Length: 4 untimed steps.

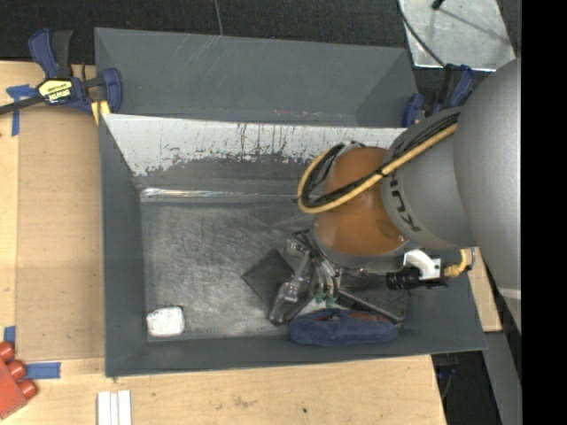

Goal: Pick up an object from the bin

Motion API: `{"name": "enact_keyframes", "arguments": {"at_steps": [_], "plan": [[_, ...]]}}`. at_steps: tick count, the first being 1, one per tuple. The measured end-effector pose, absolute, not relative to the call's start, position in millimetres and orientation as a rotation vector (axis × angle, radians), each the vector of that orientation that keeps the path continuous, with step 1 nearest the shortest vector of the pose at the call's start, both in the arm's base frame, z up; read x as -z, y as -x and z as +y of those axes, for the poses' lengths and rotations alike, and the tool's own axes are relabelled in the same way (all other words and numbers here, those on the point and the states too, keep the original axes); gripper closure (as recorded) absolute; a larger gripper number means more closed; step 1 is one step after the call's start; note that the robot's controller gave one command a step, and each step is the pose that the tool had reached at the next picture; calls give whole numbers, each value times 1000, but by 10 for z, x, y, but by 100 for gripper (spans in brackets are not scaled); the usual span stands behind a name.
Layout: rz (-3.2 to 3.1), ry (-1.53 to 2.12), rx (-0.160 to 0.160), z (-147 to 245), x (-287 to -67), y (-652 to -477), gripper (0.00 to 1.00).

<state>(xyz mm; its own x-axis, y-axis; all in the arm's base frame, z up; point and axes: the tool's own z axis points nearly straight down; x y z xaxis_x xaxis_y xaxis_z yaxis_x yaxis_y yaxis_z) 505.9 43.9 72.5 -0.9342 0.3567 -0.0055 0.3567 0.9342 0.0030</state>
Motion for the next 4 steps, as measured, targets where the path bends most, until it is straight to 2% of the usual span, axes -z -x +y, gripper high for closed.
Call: {"name": "enact_keyframes", "arguments": {"at_steps": [1, 2, 3, 4], "plan": [[3088, -564, -2, 440, -742, -5068, 0], [3069, -563, -6, 433, -780, -5123, 100], [3082, -561, -3, 430, -1486, -5146, 100], [3085, -557, -3, 425, -1860, -5166, 100]]}}
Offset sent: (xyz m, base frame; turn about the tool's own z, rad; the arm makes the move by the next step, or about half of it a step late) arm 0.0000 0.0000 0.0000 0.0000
